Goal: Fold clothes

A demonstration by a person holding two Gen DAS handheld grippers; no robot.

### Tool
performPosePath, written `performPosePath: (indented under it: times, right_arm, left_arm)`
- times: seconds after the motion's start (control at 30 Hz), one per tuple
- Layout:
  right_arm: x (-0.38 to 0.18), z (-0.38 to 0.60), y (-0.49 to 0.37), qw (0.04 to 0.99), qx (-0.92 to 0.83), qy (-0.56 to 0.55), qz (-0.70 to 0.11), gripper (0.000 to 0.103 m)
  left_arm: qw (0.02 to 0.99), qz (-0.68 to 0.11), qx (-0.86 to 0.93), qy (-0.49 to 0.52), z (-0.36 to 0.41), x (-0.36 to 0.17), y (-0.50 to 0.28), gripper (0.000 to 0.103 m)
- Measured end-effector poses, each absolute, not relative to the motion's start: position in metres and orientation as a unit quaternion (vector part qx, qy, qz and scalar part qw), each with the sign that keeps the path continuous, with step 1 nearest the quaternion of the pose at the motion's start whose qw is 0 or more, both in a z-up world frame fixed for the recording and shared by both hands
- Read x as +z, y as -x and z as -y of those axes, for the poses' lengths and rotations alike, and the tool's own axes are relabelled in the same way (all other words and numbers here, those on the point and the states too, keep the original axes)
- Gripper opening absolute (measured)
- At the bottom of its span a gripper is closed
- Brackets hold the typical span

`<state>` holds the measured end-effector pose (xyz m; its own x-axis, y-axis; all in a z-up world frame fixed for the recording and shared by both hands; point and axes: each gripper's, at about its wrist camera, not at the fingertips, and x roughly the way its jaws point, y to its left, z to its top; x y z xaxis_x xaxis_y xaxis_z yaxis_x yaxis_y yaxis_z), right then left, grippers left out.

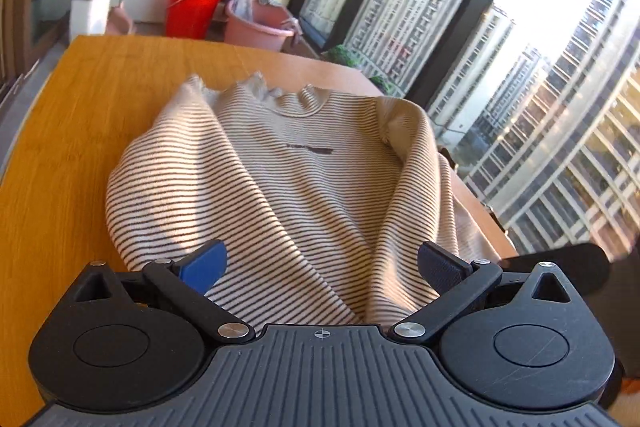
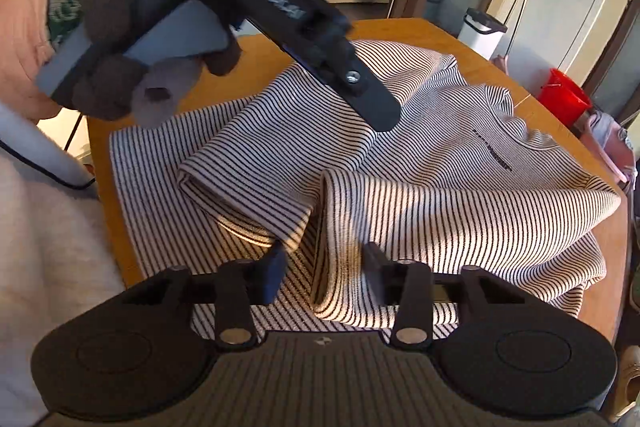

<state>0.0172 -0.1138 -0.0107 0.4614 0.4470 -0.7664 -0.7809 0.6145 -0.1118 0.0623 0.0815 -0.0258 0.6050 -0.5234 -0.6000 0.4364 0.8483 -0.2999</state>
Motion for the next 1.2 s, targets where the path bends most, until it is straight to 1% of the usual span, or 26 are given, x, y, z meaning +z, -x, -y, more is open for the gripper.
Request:
performPosePath:
  times: [0.03,0.17,0.2,0.27,0.33,0.37,0.47,0.5,0.53,0.67,0.73,0.77,0.87,1.03,1.2]
  right_arm:
    - [-0.005,0.118,-0.025,0.831,0.363,0.214,-0.363,0.010]
    - [0.018,0.142,-0.049,0.862,0.327,0.148,-0.358,0.009]
    - [0.022,0.147,-0.051,0.868,0.320,0.136,-0.354,0.009]
    - [0.034,0.165,-0.057,0.882,0.308,0.097,-0.342,0.009]
    - [0.046,0.183,-0.064,0.895,0.296,0.056,-0.330,0.009]
    - [0.056,0.200,-0.069,0.904,0.284,0.022,-0.318,0.009]
    - [0.094,0.268,-0.086,0.937,0.218,-0.081,-0.260,0.009]
    - [0.108,0.295,-0.091,0.946,0.189,-0.115,-0.237,0.009]
    - [0.121,0.319,-0.095,0.952,0.162,-0.146,-0.214,0.009]
    - [0.156,0.390,-0.113,0.960,0.067,-0.231,-0.144,0.009]
    - [0.161,0.404,-0.123,0.958,0.038,-0.250,-0.138,0.005]
    - [0.162,0.407,-0.127,0.957,0.030,-0.255,-0.138,0.003]
    - [0.163,0.405,-0.140,0.953,0.032,-0.261,-0.150,0.003]
    - [0.163,0.367,-0.147,0.957,0.063,-0.227,-0.169,0.003]
    - [0.167,0.318,-0.160,0.952,0.123,-0.216,-0.181,0.003]
  left_arm:
    - [0.896,-0.339,-0.286,0.019,-0.075,-0.023,-0.051,0.103]
    - [0.896,-0.311,-0.293,-0.125,-0.052,-0.025,-0.017,0.103]
    - [0.895,-0.310,-0.287,-0.143,-0.047,-0.028,-0.015,0.103]
    - [0.895,-0.310,-0.281,-0.157,-0.043,-0.034,-0.017,0.100]
    - [0.896,-0.313,-0.274,-0.153,-0.043,-0.036,-0.022,0.077]
    - [0.898,-0.315,-0.271,-0.146,-0.045,-0.036,-0.025,0.077]
    - [0.908,-0.308,-0.260,-0.117,-0.055,-0.028,-0.034,0.088]
    - [0.913,-0.300,-0.257,-0.101,-0.059,-0.022,-0.037,0.095]
    - [0.918,-0.291,-0.255,-0.082,-0.063,-0.016,-0.041,0.098]
    - [0.928,-0.273,-0.255,0.000,-0.071,0.003,-0.064,0.100]
    - [0.930,-0.271,-0.248,0.022,-0.069,0.007,-0.072,0.101]
    - [0.930,-0.270,-0.247,0.027,-0.065,0.007,-0.076,0.101]
    - [0.926,-0.269,-0.264,0.034,-0.053,0.012,-0.086,0.101]
    - [0.925,-0.248,-0.284,0.043,-0.032,0.028,-0.103,0.101]
    - [0.920,-0.251,-0.300,0.023,-0.024,0.022,-0.088,0.103]
